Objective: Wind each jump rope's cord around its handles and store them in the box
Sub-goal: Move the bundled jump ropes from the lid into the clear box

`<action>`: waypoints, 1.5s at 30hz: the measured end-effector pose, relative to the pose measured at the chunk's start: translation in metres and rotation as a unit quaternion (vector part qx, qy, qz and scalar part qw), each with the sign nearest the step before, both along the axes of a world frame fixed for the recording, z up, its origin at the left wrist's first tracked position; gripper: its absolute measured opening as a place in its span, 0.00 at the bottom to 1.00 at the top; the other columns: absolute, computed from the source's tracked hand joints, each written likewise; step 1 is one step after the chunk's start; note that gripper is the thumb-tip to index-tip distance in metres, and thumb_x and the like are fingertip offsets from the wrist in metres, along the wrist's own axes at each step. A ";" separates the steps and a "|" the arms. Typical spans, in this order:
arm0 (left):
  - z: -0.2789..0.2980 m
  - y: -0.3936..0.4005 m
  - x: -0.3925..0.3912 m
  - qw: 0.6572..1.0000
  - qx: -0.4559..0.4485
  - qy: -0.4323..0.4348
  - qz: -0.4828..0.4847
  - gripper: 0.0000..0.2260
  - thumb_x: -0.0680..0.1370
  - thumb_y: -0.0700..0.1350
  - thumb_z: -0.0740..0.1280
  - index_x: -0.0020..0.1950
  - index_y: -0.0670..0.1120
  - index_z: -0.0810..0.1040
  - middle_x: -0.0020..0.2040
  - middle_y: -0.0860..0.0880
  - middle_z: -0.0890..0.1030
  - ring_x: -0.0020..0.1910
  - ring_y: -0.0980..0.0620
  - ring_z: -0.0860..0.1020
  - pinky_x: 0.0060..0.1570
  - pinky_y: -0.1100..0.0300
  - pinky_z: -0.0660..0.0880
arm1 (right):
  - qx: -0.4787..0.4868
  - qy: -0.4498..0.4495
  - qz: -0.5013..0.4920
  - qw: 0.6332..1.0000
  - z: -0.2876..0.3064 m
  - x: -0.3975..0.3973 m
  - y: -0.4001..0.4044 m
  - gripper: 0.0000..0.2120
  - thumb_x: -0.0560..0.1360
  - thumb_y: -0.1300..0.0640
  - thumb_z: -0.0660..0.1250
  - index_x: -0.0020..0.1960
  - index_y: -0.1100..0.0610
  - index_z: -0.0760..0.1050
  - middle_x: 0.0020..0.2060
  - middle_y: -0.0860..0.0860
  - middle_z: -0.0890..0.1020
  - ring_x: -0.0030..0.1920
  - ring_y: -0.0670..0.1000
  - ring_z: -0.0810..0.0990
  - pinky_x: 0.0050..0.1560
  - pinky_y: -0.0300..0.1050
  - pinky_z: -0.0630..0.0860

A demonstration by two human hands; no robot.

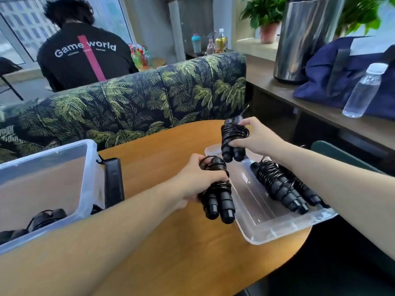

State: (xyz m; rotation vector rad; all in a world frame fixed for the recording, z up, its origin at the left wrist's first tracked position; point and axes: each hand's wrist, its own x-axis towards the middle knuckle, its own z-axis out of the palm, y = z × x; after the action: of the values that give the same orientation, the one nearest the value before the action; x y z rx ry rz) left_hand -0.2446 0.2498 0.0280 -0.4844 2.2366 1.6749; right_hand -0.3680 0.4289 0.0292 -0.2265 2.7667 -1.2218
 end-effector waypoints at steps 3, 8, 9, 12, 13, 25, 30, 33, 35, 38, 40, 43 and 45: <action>0.031 -0.027 0.021 0.999 0.002 0.042 0.019 0.25 0.72 0.45 0.77 0.64 0.54 0.68 0.58 0.45 0.81 0.51 0.45 0.85 0.43 0.50 0.84 | -0.078 -0.018 0.021 0.997 0.022 0.022 -0.016 0.31 0.71 0.51 0.78 0.68 0.47 0.66 0.50 0.51 0.83 0.44 0.51 0.84 0.42 0.47 0.82; 0.083 -0.083 0.061 0.990 -0.003 0.120 0.074 0.24 0.72 0.45 0.78 0.62 0.53 0.70 0.59 0.45 0.81 0.51 0.47 0.85 0.38 0.53 0.83 | -0.159 -0.058 0.075 0.983 0.066 0.067 -0.054 0.32 0.71 0.56 0.79 0.69 0.48 0.66 0.51 0.57 0.84 0.45 0.57 0.87 0.48 0.54 0.85; 0.091 -0.095 0.070 0.987 -0.004 0.133 0.090 0.23 0.72 0.45 0.78 0.62 0.53 0.71 0.60 0.45 0.81 0.50 0.47 0.84 0.38 0.53 0.83 | -0.172 -0.066 0.090 0.979 0.075 0.078 -0.063 0.32 0.71 0.57 0.79 0.69 0.48 0.67 0.51 0.58 0.84 0.45 0.57 0.87 0.48 0.55 0.85; 0.108 -0.131 0.097 0.979 -0.034 0.156 0.123 0.22 0.72 0.47 0.78 0.61 0.52 0.72 0.58 0.45 0.82 0.49 0.48 0.84 0.39 0.52 0.84 | -0.196 -0.078 0.131 0.969 0.096 0.107 -0.092 0.30 0.72 0.60 0.78 0.68 0.50 0.67 0.52 0.58 0.84 0.44 0.57 0.87 0.47 0.52 0.85; 0.112 -0.143 0.105 0.978 -0.043 0.160 0.129 0.21 0.72 0.48 0.77 0.60 0.52 0.72 0.57 0.45 0.83 0.48 0.49 0.84 0.34 0.56 0.83 | -0.198 -0.078 0.141 0.967 0.102 0.116 -0.103 0.30 0.72 0.60 0.77 0.68 0.50 0.67 0.53 0.58 0.84 0.45 0.58 0.87 0.48 0.52 0.85; 0.109 -0.273 0.171 0.971 -0.044 0.122 0.201 0.24 0.74 0.46 0.77 0.65 0.47 0.70 0.53 0.42 0.83 0.38 0.47 0.82 0.34 0.54 0.82 | -0.125 -0.111 0.298 0.940 0.132 0.169 -0.232 0.28 0.71 0.62 0.77 0.66 0.50 0.71 0.55 0.56 0.84 0.48 0.56 0.87 0.43 0.47 0.83; 0.089 -0.301 0.165 0.984 -0.049 0.053 0.165 0.25 0.74 0.46 0.77 0.64 0.46 0.67 0.57 0.39 0.82 0.50 0.39 0.85 0.49 0.41 0.83 | 0.065 -0.071 0.341 0.935 0.120 0.170 -0.275 0.28 0.69 0.55 0.80 0.64 0.46 0.71 0.50 0.56 0.85 0.43 0.55 0.87 0.43 0.48 0.82; 0.077 -0.310 0.153 0.988 -0.061 0.021 0.142 0.32 0.70 0.46 0.80 0.67 0.45 0.66 0.59 0.40 0.82 0.48 0.40 0.86 0.47 0.41 0.84 | 0.158 -0.033 0.353 0.922 0.119 0.171 -0.293 0.29 0.67 0.52 0.81 0.62 0.46 0.70 0.44 0.55 0.85 0.34 0.53 0.84 0.40 0.46 0.78; 0.068 -0.314 0.145 0.989 -0.070 -0.001 0.128 0.38 0.67 0.47 0.82 0.70 0.45 0.65 0.61 0.40 0.80 0.49 0.40 0.86 0.44 0.42 0.84 | 0.258 0.029 0.358 0.897 0.120 0.178 -0.304 0.29 0.67 0.48 0.80 0.62 0.45 0.68 0.42 0.48 0.82 0.40 0.53 0.83 0.40 0.46 0.76; 0.057 -0.314 0.135 0.990 -0.100 -0.033 0.099 0.34 0.72 0.45 0.80 0.68 0.43 0.62 0.59 0.41 0.78 0.49 0.42 0.84 0.40 0.46 0.84 | 0.377 0.105 0.361 0.846 0.111 0.188 -0.320 0.32 0.67 0.43 0.78 0.65 0.44 0.66 0.39 0.42 0.72 0.47 0.54 0.78 0.40 0.46 0.73; 0.047 -0.311 0.133 0.988 -0.122 -0.054 0.082 0.32 0.73 0.44 0.78 0.68 0.44 0.61 0.59 0.41 0.77 0.49 0.42 0.83 0.41 0.46 0.84 | 0.405 0.118 0.355 0.834 0.099 0.192 -0.324 0.32 0.67 0.42 0.77 0.65 0.44 0.65 0.37 0.42 0.70 0.43 0.53 0.76 0.39 0.45 0.71; 0.032 -0.317 0.125 0.984 -0.137 -0.084 0.071 0.34 0.74 0.45 0.77 0.70 0.44 0.58 0.61 0.41 0.74 0.50 0.41 0.81 0.44 0.45 0.84 | 0.456 0.179 0.345 0.801 0.083 0.190 -0.330 0.31 0.68 0.38 0.74 0.64 0.45 0.64 0.34 0.44 0.71 0.34 0.48 0.71 0.40 0.46 0.70; 0.029 -0.316 0.124 0.983 -0.144 -0.092 0.067 0.34 0.75 0.47 0.77 0.71 0.45 0.57 0.59 0.41 0.75 0.48 0.41 0.81 0.42 0.47 0.83 | 0.478 0.239 0.341 0.774 0.074 0.192 -0.326 0.29 0.69 0.37 0.70 0.63 0.46 0.64 0.36 0.45 0.73 0.37 0.51 0.72 0.47 0.49 0.69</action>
State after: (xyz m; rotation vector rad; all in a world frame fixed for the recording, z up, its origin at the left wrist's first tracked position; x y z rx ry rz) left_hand -0.1203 -0.0661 0.0566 -0.8417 2.3601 1.3044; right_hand -0.1763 0.1031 0.1030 -1.3809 2.7830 0.5040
